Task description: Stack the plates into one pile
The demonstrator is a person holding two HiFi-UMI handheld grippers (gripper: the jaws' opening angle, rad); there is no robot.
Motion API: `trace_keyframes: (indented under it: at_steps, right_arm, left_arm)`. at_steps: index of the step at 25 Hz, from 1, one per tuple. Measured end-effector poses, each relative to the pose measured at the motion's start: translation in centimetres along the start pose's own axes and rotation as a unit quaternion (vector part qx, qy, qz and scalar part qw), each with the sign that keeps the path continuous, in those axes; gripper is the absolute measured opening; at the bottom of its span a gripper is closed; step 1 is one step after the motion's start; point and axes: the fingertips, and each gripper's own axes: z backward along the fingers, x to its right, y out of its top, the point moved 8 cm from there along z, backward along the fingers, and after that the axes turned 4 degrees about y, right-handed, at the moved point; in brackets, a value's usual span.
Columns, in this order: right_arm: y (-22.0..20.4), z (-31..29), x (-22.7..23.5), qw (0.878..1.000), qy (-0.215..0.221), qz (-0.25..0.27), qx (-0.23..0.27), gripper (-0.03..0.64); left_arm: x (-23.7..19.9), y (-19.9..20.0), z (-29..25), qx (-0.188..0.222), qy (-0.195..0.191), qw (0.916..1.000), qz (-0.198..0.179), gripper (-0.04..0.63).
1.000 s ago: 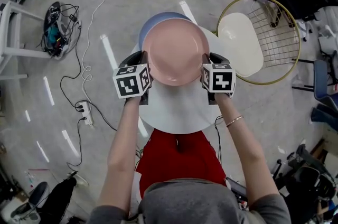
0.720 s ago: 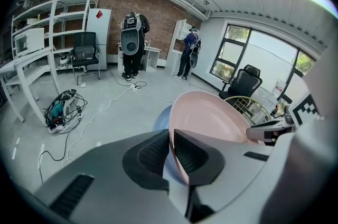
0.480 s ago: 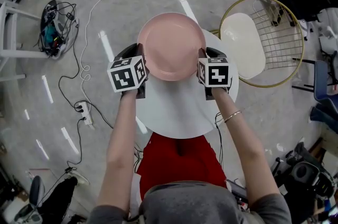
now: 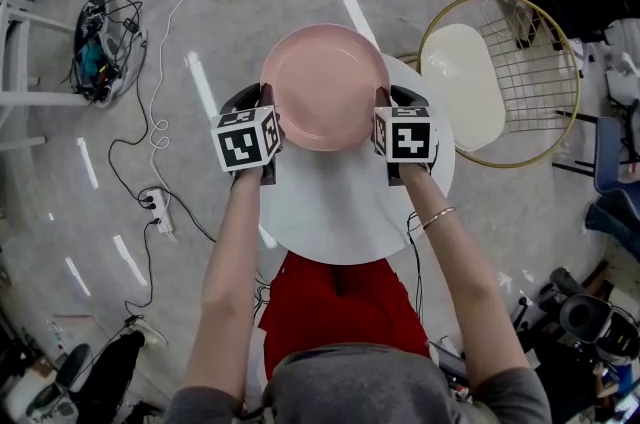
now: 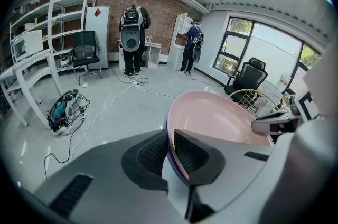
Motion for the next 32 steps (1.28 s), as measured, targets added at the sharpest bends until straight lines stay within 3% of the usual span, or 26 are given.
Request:
trace_keyframes:
  at_steps: [12,19,32]
  right_arm:
    - [-0.1,0.1,-0.5,0.999,-0.018,0.017,0.022,0.077]
    - [0.0,0.9,0.0,0.997,-0.019,0.013,0.071,0.077]
    - [-0.1,4.8,-0.6,0.990,0.001,0.025,0.137,0.077]
  left_arm:
    - [-0.1,-0.6,-0.2,0.009,0.032,0.9992,-0.023,0.075]
    - [0.1,-0.4,0.6,0.025,0.045,0.9983,-0.026,0.078]
    - [1.7,-0.5,4.1,0.060,0.037,0.9970,-0.032,0.057]
